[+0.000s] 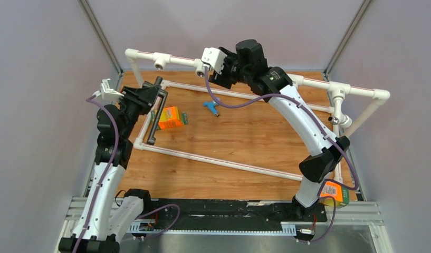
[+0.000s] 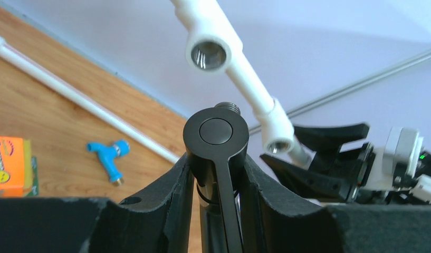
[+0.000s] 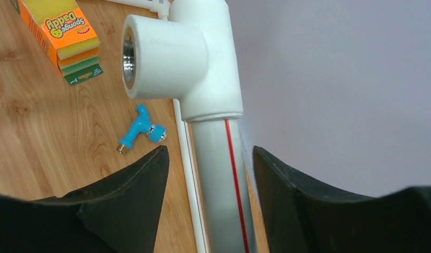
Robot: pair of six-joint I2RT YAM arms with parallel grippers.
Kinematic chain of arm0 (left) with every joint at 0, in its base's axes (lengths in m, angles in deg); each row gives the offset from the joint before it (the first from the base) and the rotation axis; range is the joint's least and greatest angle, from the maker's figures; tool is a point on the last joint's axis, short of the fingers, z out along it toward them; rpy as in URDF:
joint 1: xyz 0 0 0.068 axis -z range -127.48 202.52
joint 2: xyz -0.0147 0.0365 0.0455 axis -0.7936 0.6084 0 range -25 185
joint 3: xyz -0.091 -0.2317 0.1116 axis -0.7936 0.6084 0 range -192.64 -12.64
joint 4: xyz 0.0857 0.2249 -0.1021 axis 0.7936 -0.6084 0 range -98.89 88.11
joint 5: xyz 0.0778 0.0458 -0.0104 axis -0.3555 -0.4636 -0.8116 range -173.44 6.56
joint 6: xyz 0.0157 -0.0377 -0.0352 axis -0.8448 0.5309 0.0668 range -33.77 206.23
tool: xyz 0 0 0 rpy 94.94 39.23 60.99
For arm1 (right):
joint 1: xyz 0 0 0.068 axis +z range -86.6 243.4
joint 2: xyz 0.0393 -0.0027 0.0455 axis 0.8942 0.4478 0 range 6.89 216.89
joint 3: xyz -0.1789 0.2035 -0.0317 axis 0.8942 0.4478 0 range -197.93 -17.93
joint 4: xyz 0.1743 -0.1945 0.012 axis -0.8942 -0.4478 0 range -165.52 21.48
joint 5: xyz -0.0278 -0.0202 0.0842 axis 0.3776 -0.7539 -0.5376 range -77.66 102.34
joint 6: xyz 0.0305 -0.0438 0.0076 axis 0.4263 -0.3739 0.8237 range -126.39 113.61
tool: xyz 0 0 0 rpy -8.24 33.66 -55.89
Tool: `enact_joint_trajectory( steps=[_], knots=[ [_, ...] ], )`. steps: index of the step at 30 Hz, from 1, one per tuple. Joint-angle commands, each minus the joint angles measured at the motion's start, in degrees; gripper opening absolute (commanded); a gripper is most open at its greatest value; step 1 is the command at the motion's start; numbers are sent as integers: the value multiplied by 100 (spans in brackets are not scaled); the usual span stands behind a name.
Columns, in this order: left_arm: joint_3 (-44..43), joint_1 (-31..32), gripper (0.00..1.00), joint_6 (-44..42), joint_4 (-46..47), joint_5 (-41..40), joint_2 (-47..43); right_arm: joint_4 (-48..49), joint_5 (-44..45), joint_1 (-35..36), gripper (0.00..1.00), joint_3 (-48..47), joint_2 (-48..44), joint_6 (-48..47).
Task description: Install the water faucets
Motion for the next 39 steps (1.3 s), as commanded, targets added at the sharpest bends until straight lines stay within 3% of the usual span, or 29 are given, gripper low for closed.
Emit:
enact_joint_trajectory(
  steps=[1, 4, 9, 16, 39],
  knots=[
    [229, -509, 0, 1184, 2058, 861, 119, -61, -87, -52, 55, -242, 37, -107],
    [291, -518, 0, 1441, 2421, 1003, 330, -34, -78, -52, 31, -189, 11, -37],
    [212, -527, 0, 1581, 2352, 661, 427, 71, 45, -52, 1, -66, 2, 34],
    [-122, -562, 0, 1449, 1157, 151, 366, 256, 177, -52, 0, 224, -59, 7],
    [-553, -826, 0, 1485, 1209, 669, 919, 484, 71, -52, 0, 637, -226, -10]
  ],
)
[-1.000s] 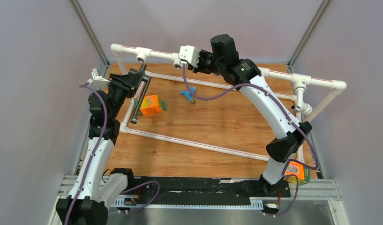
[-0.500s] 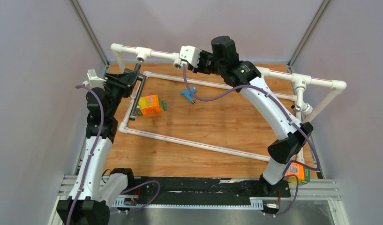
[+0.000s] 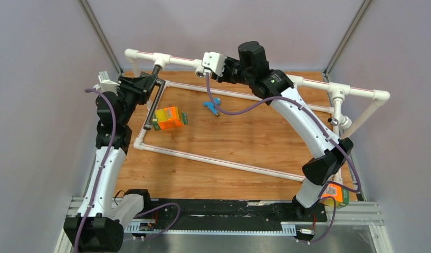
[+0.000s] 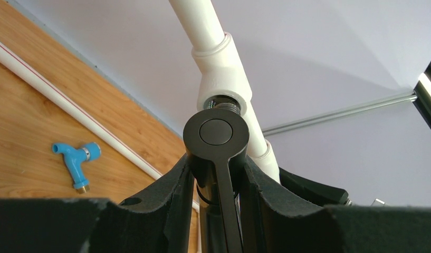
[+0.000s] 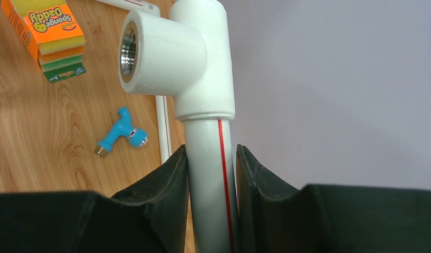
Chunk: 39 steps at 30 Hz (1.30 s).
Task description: Install the water faucets
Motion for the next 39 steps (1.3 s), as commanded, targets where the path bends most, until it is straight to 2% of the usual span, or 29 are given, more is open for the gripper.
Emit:
enact_joint_trajectory(
  steps=[1, 12, 22, 39],
  knots=[
    [-288, -39, 0, 119, 463, 90, -14, -23, 196, -14, 0, 167, -8, 584],
    [-201, -48, 0, 119, 595, 64, 118, 47, 135, -6, 0, 246, -43, 584],
    [27, -39, 0, 593, 1350, -51, 65, 83, 99, -6, 0, 281, -61, 584],
    [740, 14, 0, 1226, 1466, -622, -260, 179, -41, -14, 0, 405, -61, 681]
  ],
)
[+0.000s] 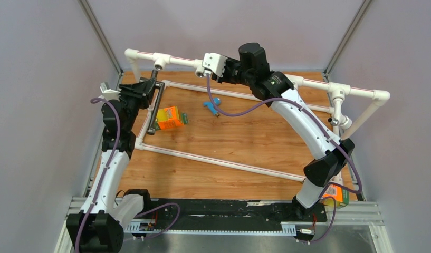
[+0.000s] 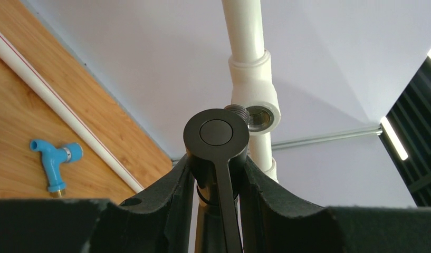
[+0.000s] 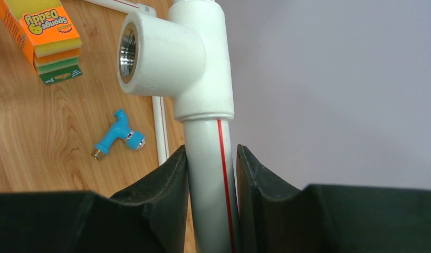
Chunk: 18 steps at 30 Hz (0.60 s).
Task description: Install the water faucets
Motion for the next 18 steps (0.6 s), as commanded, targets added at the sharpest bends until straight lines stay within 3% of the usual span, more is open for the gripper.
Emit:
enact_joint_trajectory(
  steps=[1, 18],
  knots=[
    [-119, -8, 0, 302, 504, -279, -188, -76, -61, -19, 0, 175, 46, 685],
    [4, 326, 0, 539, 934, -648, -65, 20, -61, -19, 0, 316, -6, 694]
  ],
)
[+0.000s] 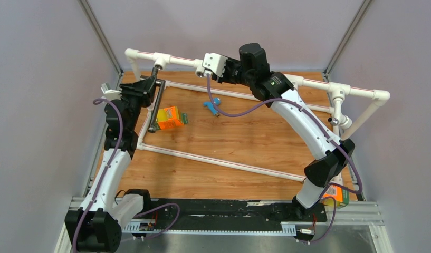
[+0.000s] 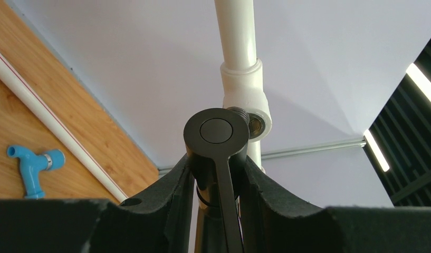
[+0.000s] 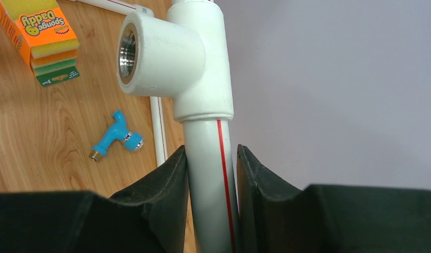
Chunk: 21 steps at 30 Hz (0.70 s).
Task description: Install the water faucets
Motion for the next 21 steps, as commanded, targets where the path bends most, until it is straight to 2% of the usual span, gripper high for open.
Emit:
enact_joint_trajectory(
  steps=[1, 8, 21],
  knots=[
    [-44, 44, 0, 213, 718, -136, -156, -102, -70, -19, 0, 220, 29, 692],
    [-123, 79, 0, 169, 692, -66, -130, -93, -149, -19, 0, 202, 46, 710],
    [-668, 492, 0, -349, 59, -312, -156, -32, -175, -19, 0, 228, 64, 736]
  ],
)
